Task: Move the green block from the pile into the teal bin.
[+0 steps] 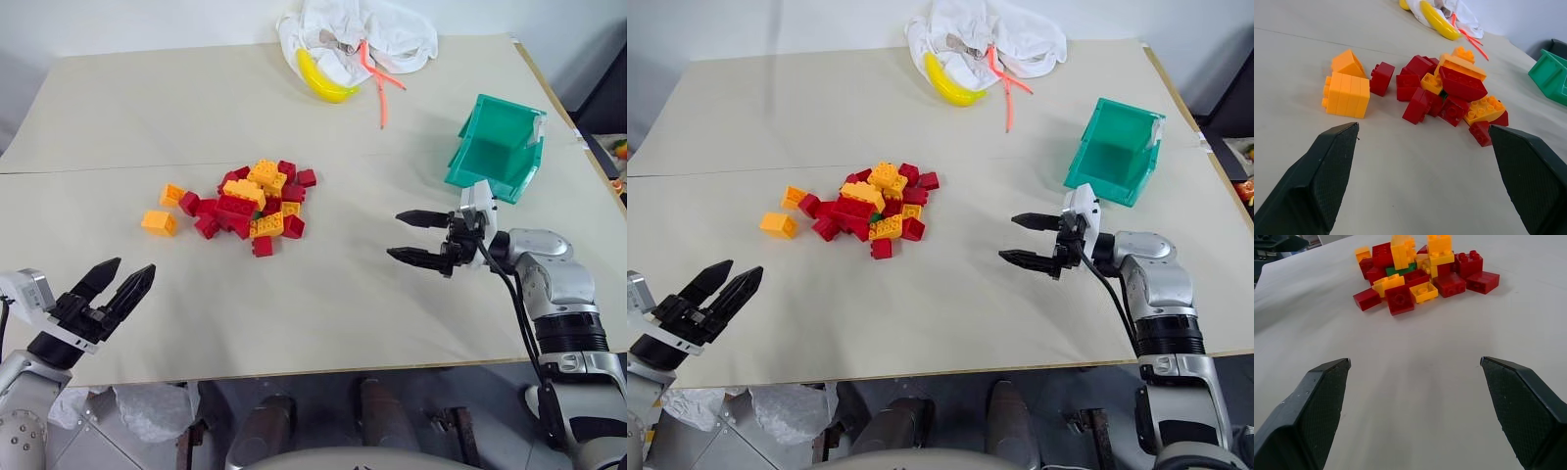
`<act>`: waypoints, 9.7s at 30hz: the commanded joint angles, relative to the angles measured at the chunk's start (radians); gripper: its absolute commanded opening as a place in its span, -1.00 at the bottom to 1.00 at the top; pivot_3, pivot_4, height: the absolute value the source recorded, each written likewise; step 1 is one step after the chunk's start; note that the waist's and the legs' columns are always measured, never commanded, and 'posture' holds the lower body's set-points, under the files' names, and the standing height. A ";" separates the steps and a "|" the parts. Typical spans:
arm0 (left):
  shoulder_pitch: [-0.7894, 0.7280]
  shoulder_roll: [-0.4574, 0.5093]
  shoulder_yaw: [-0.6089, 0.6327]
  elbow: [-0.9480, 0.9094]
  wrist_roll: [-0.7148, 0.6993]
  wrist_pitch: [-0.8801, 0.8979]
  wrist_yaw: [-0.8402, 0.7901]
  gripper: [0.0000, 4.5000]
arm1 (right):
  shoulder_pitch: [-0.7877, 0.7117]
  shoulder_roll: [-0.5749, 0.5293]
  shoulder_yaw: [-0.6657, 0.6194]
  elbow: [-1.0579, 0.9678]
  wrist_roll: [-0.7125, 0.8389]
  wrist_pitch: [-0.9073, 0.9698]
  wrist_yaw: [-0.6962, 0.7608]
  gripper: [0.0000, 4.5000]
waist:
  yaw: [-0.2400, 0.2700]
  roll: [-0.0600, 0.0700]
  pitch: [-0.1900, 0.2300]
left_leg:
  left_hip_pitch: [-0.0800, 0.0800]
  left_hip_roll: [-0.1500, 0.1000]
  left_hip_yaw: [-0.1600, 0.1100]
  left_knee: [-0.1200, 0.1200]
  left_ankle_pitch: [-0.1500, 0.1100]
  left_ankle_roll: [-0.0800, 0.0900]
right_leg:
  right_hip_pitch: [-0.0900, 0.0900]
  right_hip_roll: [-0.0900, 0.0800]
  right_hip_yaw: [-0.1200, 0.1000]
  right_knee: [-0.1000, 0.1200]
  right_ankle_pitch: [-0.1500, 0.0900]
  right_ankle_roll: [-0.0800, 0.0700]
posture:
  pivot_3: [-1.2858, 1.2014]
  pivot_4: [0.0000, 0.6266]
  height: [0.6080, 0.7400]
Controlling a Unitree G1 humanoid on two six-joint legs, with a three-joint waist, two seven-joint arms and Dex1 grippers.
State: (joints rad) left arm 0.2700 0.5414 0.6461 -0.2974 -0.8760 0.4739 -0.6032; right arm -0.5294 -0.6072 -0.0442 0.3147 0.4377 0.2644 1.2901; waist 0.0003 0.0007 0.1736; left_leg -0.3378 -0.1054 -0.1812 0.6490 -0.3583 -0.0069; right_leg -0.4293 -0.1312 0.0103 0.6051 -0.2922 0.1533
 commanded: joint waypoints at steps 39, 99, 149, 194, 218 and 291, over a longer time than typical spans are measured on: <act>-0.202 0.047 -0.055 0.309 0.291 -0.607 -0.326 1.00 | -0.500 0.847 0.421 0.102 -0.309 0.248 -0.738 -0.99 | -0.057 -0.003 -0.002 | -0.001 0.000 0.005 0.001 0.000 -0.001 | -0.013 -0.001 -0.004 0.020 0.001 -0.005 | 0.03 -0.52 1.00; -0.286 0.003 -0.186 0.122 0.400 -0.344 0.133 1.00 | -0.434 0.540 0.278 0.129 -0.181 -0.010 -0.202 0.59 | -0.059 -0.002 -0.002 | -0.008 0.001 0.008 0.017 -0.002 -0.002 | -0.016 0.000 -0.003 0.024 0.004 -0.005 | 0.03 -0.52 1.00; -1.209 0.097 -0.488 1.242 0.675 -0.352 -0.137 -0.99 | -0.060 0.018 0.050 -0.190 -0.171 0.044 -0.279 1.00 | -0.028 -0.003 -0.002 | -0.017 -0.003 0.010 0.031 -0.002 0.000 | -0.019 -0.001 -0.004 0.025 0.008 0.001 | 0.03 -0.52 1.00; -1.067 -0.112 -0.458 0.483 0.676 0.310 0.055 0.21 | -0.111 0.015 0.074 -0.134 -0.179 0.015 -0.281 1.00 | -0.025 -0.003 -0.002 | -0.020 -0.004 0.010 0.035 -0.003 0.003 | -0.021 -0.003 -0.002 0.027 0.009 0.003 | 0.03 -0.52 1.00; -1.432 -0.236 -0.721 0.888 0.833 0.505 0.277 0.99 | -0.152 -0.014 0.069 -0.056 -0.208 -0.011 -0.221 1.00 | -0.027 -0.004 -0.002 | -0.020 -0.004 0.012 0.035 -0.003 0.003 | -0.021 -0.003 -0.002 0.026 0.009 0.003 | 0.03 -0.52 1.00; -1.231 -0.168 -0.866 0.496 0.690 0.026 -0.360 0.99 | 0.221 -0.283 -0.179 -0.578 -0.002 0.297 -0.280 1.00 | -0.002 -0.004 -0.001 | -0.023 -0.003 0.028 0.039 -0.003 0.003 | -0.034 0.000 0.015 0.033 0.010 0.005 | 0.03 -0.52 1.00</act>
State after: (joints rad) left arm -0.9655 0.3467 -0.2965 0.2621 -0.1415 0.5517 -0.9424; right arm -0.3073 -0.8926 -0.1946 -0.2021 0.4054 0.5303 1.0365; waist -0.0021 -0.0034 0.1724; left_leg -0.3603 -0.1078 -0.1528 0.6879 -0.3617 -0.0041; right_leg -0.4633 -0.1306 0.0261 0.6379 -0.2822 0.1580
